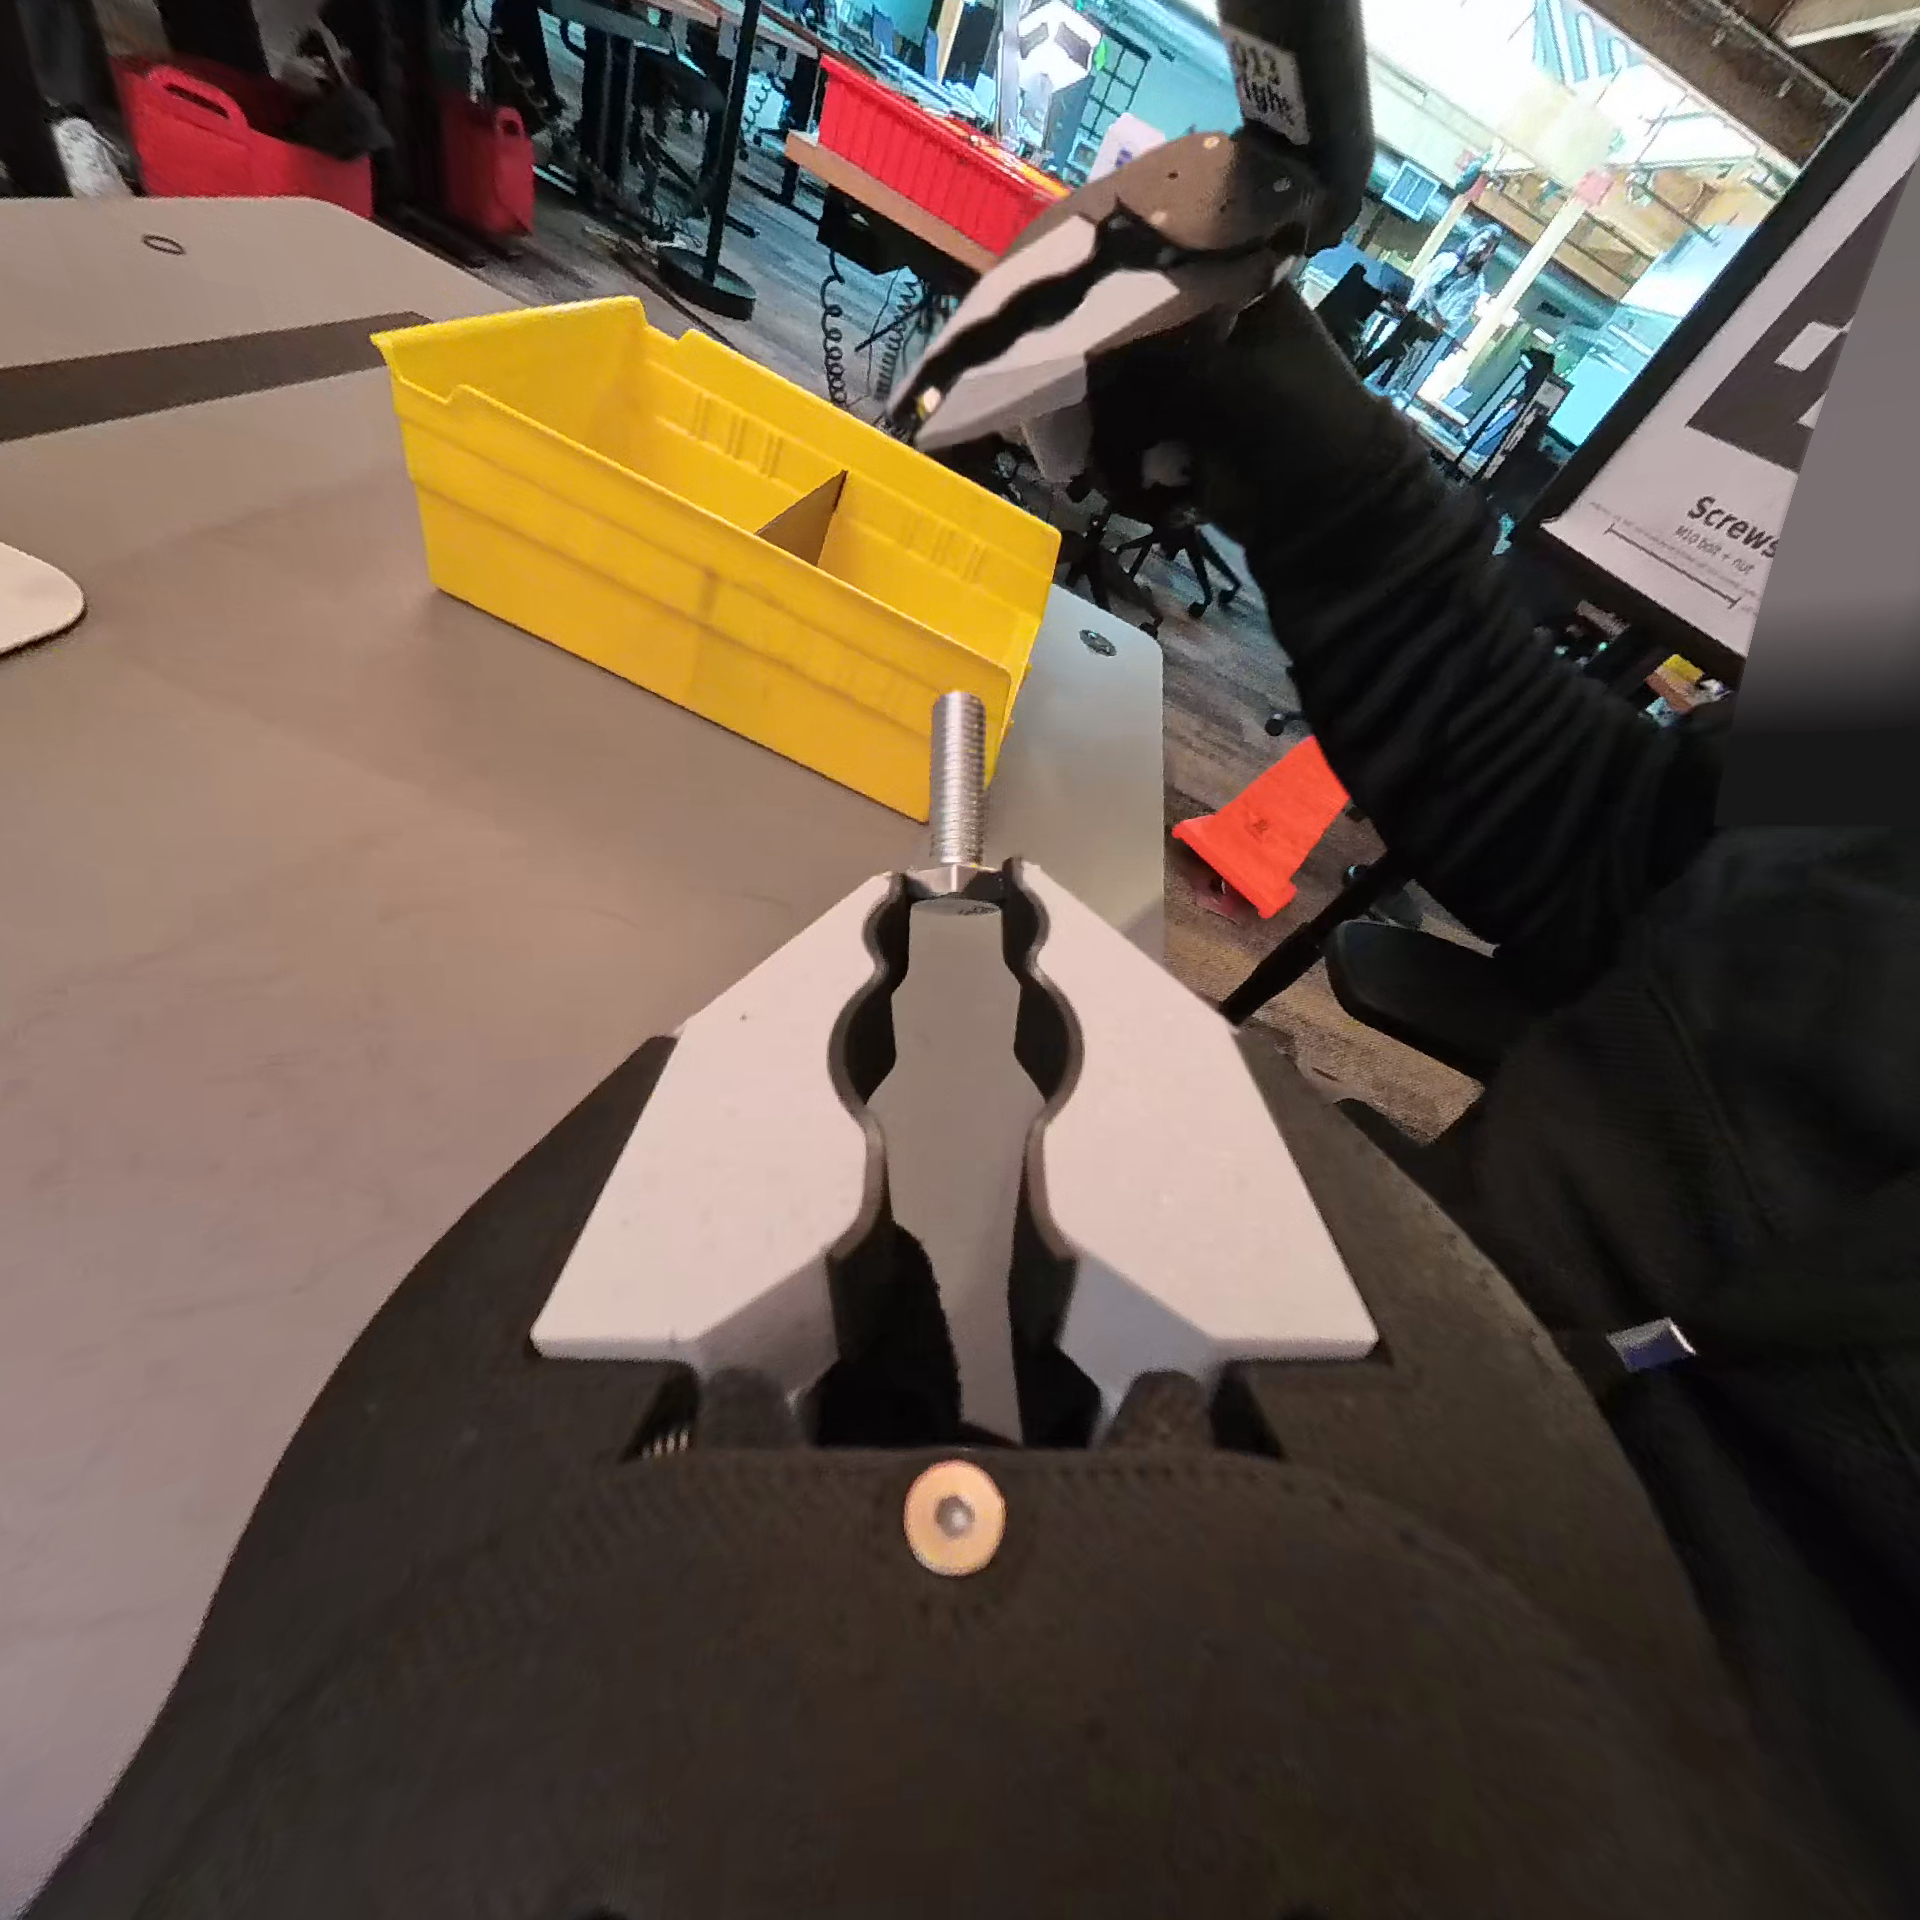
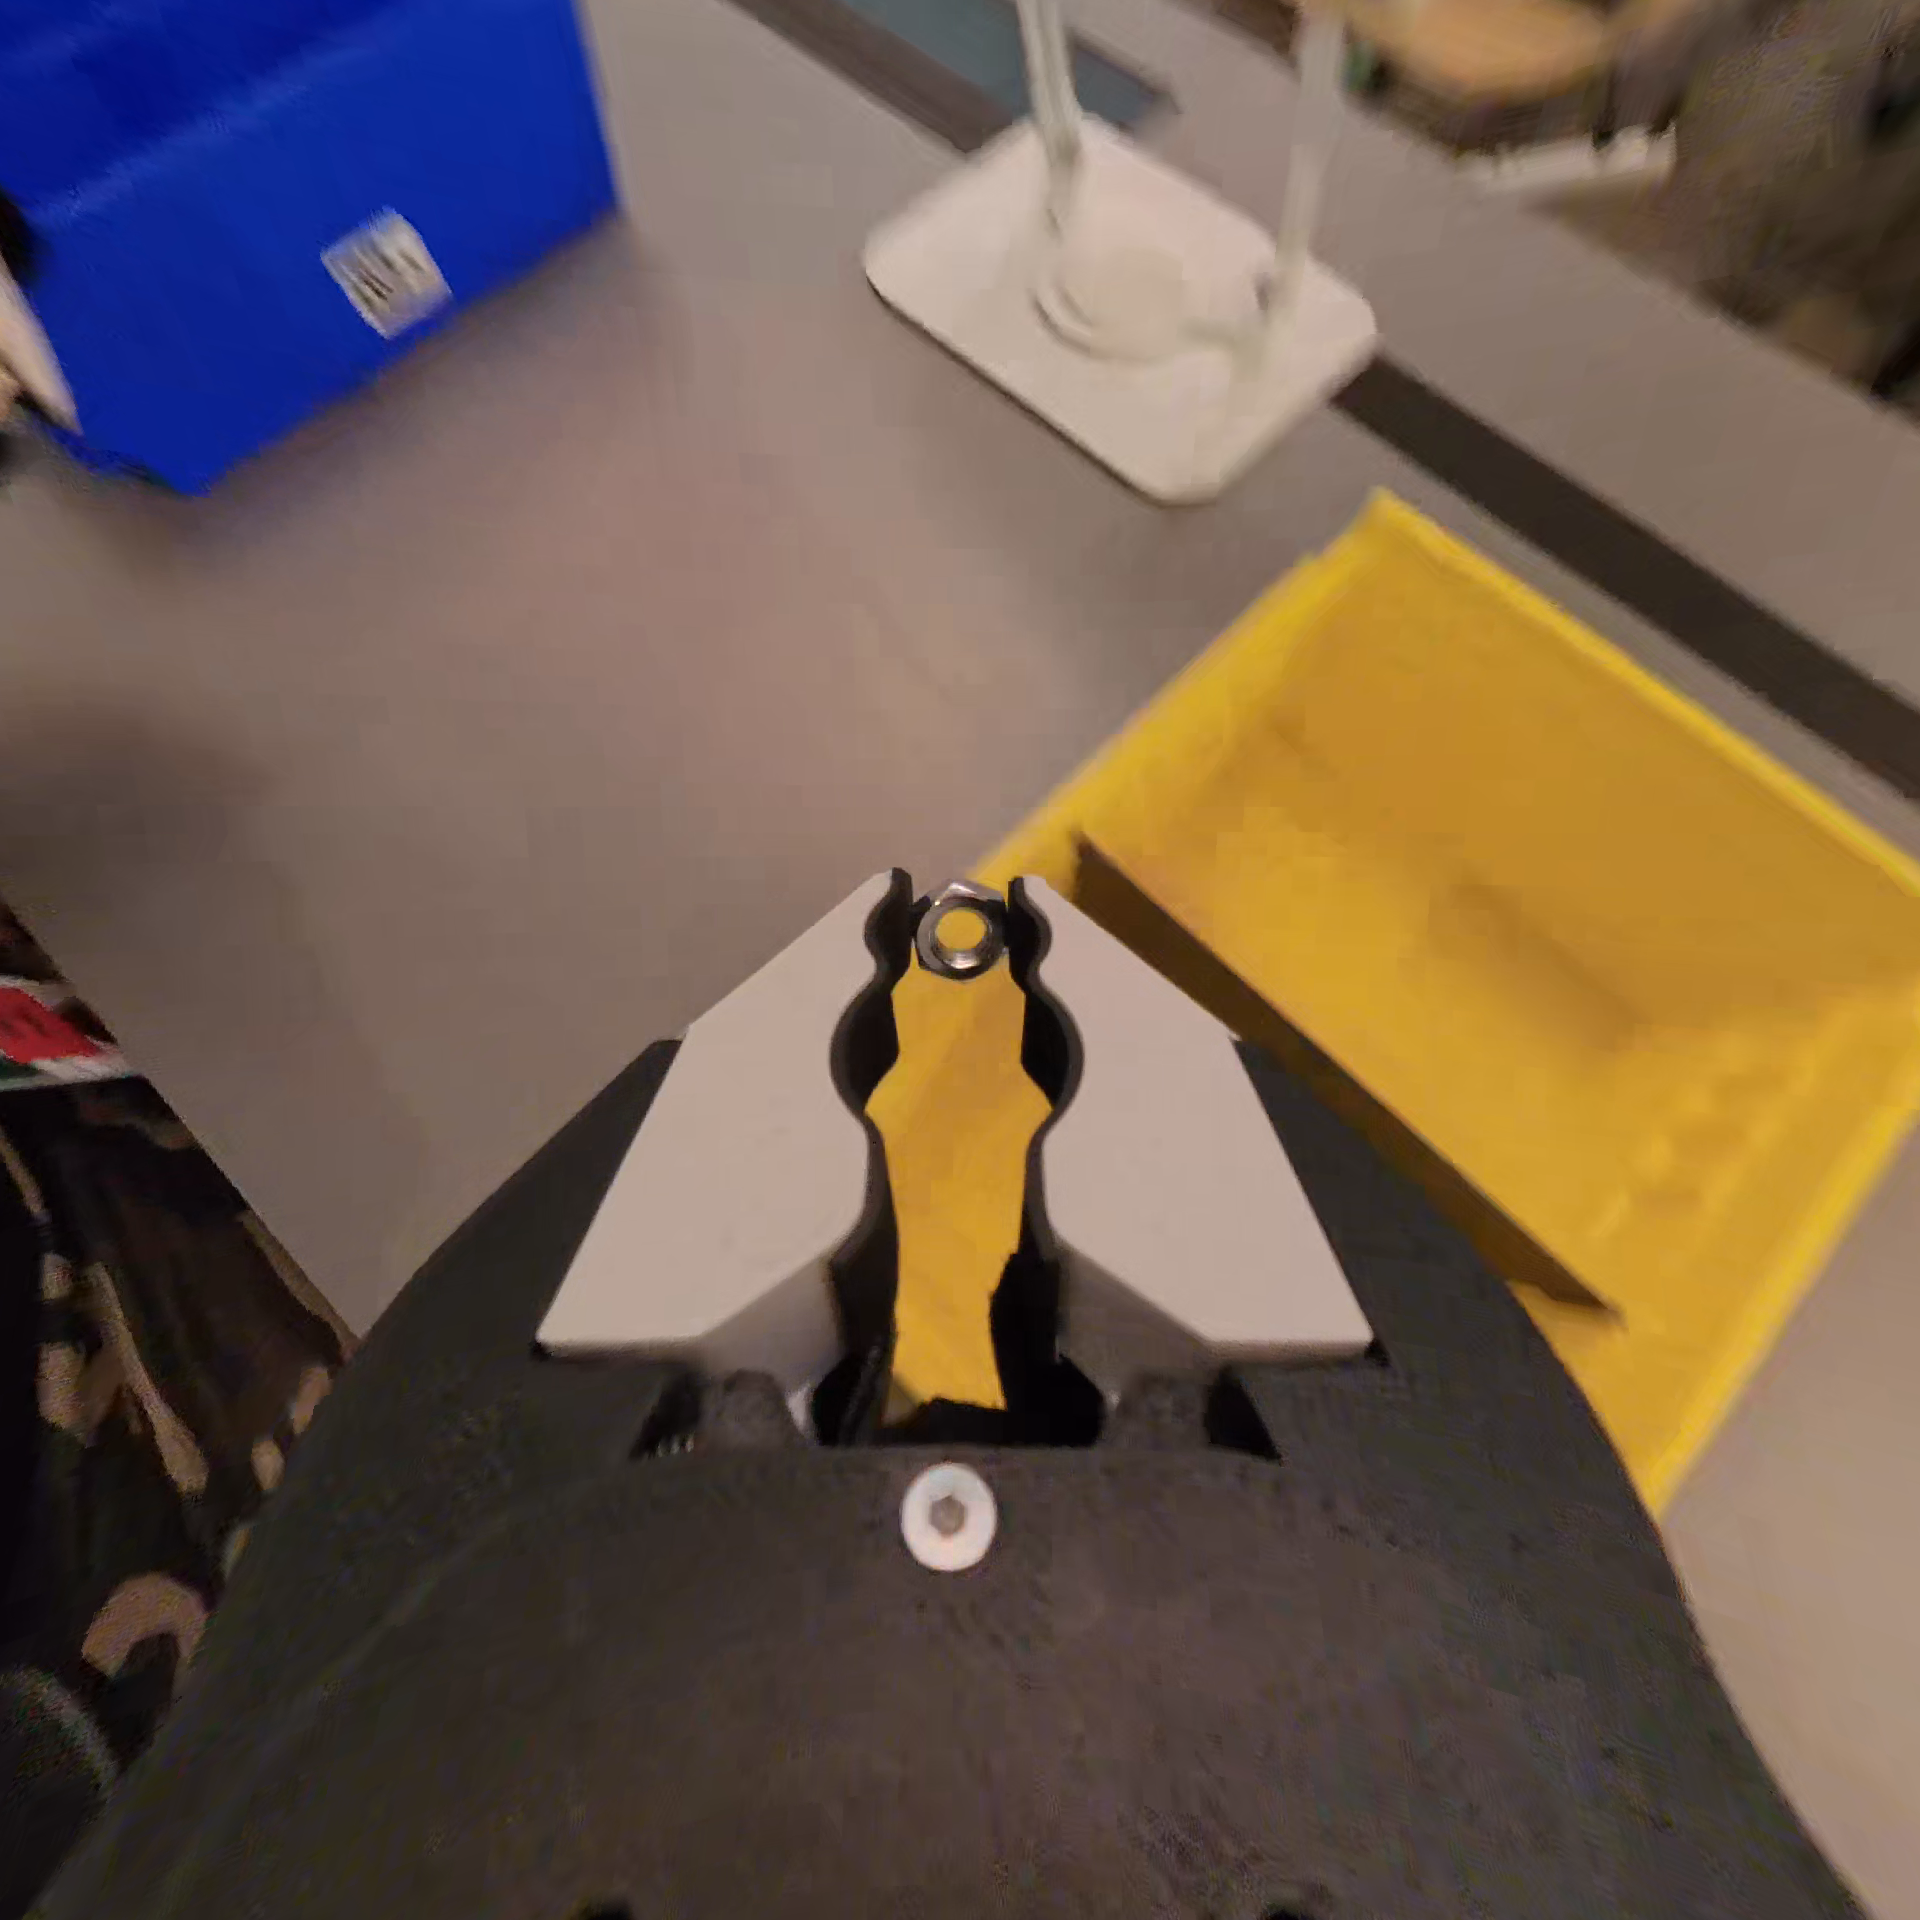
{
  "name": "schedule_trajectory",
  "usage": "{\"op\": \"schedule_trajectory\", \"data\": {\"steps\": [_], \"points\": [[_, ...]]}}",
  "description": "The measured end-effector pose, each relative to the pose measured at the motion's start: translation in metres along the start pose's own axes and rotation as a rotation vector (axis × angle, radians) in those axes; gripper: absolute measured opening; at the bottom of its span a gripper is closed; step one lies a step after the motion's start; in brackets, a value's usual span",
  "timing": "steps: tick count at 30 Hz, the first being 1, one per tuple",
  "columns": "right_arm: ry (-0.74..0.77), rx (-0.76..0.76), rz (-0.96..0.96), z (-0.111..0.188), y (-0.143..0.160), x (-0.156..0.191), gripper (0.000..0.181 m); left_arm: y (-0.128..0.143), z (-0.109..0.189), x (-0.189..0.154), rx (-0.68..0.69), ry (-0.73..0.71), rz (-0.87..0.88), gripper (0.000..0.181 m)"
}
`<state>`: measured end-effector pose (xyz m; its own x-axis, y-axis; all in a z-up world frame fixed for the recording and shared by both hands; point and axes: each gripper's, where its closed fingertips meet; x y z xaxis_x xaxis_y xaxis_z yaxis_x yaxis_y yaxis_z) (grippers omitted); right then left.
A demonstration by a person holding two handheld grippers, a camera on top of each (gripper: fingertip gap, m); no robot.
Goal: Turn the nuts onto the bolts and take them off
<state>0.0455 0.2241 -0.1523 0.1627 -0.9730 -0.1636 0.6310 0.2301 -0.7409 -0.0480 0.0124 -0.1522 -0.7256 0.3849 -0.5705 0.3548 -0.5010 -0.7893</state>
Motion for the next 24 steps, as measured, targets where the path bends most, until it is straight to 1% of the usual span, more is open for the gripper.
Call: {"op": "schedule_trajectory", "data": {"steps": [3,5,7,10,12,13,15,16,17,19,20,21,22,24], "points": [[0.001,0.2,-0.06,0.006,0.058,-0.013,0.016,0.0,-0.003,0.0,0.012,-0.004,-0.011,0.016],[0.016,0.306,-0.071,0.0,0.089,-0.019,0.016,0.001,-0.005,0.0,0.017,-0.012,-0.018,0.016],[-0.017,0.398,-0.084,-0.013,0.114,-0.016,0.016,0.003,-0.009,0.001,0.031,-0.015,-0.018,0.016],[-0.069,0.484,-0.1,-0.033,0.137,-0.009,0.016,0.006,-0.013,0.001,0.039,-0.01,-0.014,0.016],[-0.089,0.535,-0.112,-0.041,0.15,-0.008,0.017,0.007,-0.014,0.001,0.045,-0.014,-0.019,0.016],[-0.104,0.559,-0.114,-0.044,0.154,-0.007,0.02,0.007,-0.014,0.001,0.047,-0.014,-0.021,0.016],[-0.097,0.571,-0.124,-0.047,0.157,-0.01,0.042,0.007,-0.015,0.001,0.047,-0.017,-0.024,0.016],[-0.08,0.568,-0.137,-0.046,0.156,-0.014,0.046,0.007,-0.015,0.001,0.046,-0.017,-0.023,0.016],[-0.055,0.56,-0.145,-0.042,0.153,-0.019,0.046,0.006,-0.015,0.001,0.044,-0.014,-0.021,0.016],[0.002,0.503,-0.141,-0.031,0.134,-0.026,0.04,0.005,-0.014,0.001,0.034,-0.011,-0.017,0.016],[0.003,0.433,-0.119,-0.025,0.114,-0.024,0.031,0.004,-0.014,0.0,0.029,-0.007,-0.015,0.016],[-0.012,0.335,-0.093,-0.021,0.088,-0.016,0.023,0.003,-0.014,-0.001,0.023,0.001,-0.014,0.016],[-0.04,0.227,-0.074,-0.017,0.059,-0.006,0.021,0.002,-0.014,-0.003,0.012,0.012,-0.014,0.016],[-0.153,0.001,-0.029,-0.013,-0.001,0.03,0.024,-0.003,-0.014,-0.009,-0.016,0.05,-0.013,0.016]]}}
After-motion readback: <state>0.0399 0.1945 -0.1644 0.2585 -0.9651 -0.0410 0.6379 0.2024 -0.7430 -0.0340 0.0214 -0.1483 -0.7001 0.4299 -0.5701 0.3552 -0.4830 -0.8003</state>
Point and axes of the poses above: each gripper's, where its closed fingertips meet, z back along the fingers, y out of its underside, x = y × z across the jaws, and after that the axes turned 12 degrees about z, right-handed
